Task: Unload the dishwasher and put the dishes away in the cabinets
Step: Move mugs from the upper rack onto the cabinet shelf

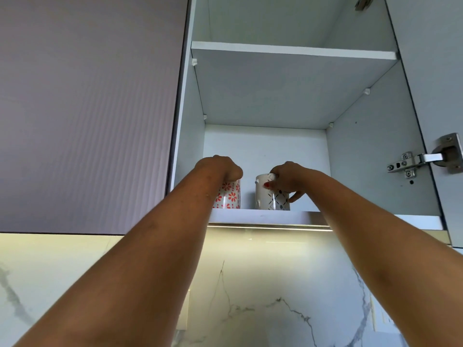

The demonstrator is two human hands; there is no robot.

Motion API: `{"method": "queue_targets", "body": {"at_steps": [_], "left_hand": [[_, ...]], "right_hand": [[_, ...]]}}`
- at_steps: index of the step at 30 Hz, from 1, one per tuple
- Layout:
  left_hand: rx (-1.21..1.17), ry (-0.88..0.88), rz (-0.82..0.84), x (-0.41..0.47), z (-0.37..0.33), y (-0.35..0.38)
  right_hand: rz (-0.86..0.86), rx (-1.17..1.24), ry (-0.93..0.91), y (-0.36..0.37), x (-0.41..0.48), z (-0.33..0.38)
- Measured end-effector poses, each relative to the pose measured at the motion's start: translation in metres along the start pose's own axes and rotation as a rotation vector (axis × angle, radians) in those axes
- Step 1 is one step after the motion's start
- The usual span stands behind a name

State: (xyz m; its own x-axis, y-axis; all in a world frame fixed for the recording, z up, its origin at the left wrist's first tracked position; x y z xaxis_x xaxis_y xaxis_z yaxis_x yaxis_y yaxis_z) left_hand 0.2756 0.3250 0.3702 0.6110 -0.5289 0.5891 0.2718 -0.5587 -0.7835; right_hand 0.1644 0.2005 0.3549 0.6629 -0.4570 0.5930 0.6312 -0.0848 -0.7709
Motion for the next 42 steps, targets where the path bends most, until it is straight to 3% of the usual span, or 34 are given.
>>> {"method": "queue_targets", "body": {"at_steps": [4, 13, 21, 25, 28, 31, 42], "left_hand": [[0.095, 0.012, -0.016, 0.010, 0.007, 0.006], [0.188, -0.002, 0.042, 0.023, 0.023, 0.011], [0.342, 0.091, -0.067, 0.031, 0.027, 0.016], [0.322, 0.199, -0.162, 0.031, 0.020, 0.014], [0.224, 0.236, -0.054, 0.031, 0.015, 0.018], [0.274, 0.195, 0.074, 0.027, 0.017, 0.023], [0.323, 0.004, 0.117, 0.021, 0.021, 0.018]], "right_hand": [[0.056, -0.293, 0.026, 0.009, 0.004, 0.007], [0.259, -0.423, 0.049, 0.006, 0.022, 0.022], [0.343, -0.675, -0.070, 0.010, 0.036, 0.027], [0.311, -0.693, 0.005, 0.012, 0.034, 0.029], [0.323, -0.723, 0.011, 0.015, 0.033, 0.028], [0.321, -0.702, 0.033, 0.020, 0.038, 0.026], [0.269, -0.601, -0.034, 0.029, 0.041, 0.016]]}}
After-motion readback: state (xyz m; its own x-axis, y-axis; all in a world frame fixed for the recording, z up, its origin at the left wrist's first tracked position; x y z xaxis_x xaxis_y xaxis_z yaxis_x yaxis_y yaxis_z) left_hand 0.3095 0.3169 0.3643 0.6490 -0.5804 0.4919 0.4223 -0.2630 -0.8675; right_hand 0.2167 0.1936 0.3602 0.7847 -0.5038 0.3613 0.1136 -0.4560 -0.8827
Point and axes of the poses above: each hand's wrist, its own x-axis towards the middle knuckle, its own y-axis out of the palm, z = x × y, the point moved 2 cm from there along x, towards the middle knuckle, and after that the axes turned 3 degrees about -y, right-handed, at the moved point
